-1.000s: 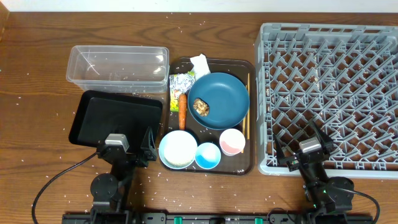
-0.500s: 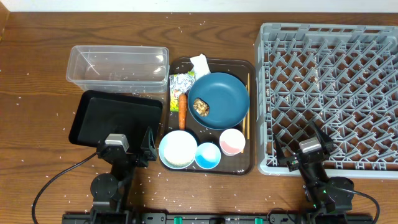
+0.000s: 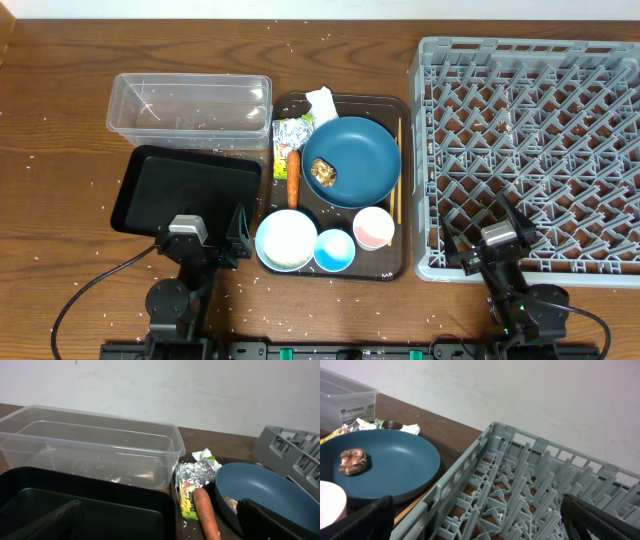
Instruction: Sort waste into correct bins and load items into the dishwasher rack
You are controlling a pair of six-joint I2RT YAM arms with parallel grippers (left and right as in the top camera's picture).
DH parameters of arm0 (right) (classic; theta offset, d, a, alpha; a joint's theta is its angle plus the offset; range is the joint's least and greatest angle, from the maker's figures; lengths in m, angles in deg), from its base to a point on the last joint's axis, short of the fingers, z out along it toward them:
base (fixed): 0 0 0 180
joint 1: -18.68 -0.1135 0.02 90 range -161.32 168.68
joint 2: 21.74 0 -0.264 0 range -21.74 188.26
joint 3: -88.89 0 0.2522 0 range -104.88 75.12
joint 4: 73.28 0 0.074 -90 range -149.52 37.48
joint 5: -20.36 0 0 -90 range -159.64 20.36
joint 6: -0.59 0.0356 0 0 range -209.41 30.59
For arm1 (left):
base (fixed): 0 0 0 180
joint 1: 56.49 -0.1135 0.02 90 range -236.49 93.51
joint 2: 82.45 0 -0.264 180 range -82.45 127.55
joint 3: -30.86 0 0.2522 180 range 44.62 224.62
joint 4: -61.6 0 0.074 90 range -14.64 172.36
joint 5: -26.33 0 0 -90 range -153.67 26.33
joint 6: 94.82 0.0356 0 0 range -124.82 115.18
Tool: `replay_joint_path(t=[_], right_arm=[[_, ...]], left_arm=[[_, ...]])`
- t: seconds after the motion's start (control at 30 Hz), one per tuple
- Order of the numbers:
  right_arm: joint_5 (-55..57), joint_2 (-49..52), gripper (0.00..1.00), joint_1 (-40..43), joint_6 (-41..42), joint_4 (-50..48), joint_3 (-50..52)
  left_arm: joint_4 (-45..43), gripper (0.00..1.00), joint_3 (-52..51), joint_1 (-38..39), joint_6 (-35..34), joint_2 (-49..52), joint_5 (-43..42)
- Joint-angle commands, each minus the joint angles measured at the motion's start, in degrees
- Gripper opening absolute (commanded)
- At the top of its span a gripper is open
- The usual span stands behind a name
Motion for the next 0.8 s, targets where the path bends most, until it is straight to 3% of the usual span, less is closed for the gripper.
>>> replay_joint_path(t=[0.0,0.37,0.53,0.63,0.77], right_arm=[[-0.5,-0.3,0.99,-0.1,-0.5,-0.1,0.2],[-2.4,-0.3,0.99,-0.1,-0.7,-0.6,0.2],[-11.0,-0.3,0.99,-0.1,-0.4,-1.6,0.1],[-14.0,-0.3,0.99,-0.1,5.6,-1.7,-2.1],[-13.1,0.5,0.99,-0.1,10.9,1.9,-8.7]], left_arm=[[1.0,0.98,-1.4,0.2,0.9,-0.4,-0.2],[0.8,0.98,-1.4,0.2,-0.8,-0.4,-3.0],[-2.5,0.98,-1.4,0.2,-1.1,-0.4,-11.3],[-7.8,0.98,-0.3,0.2,-1.4,-0.4,-16.6],[-4.6,0.98,5.7,0.2,-1.5,0.7,-16.9]])
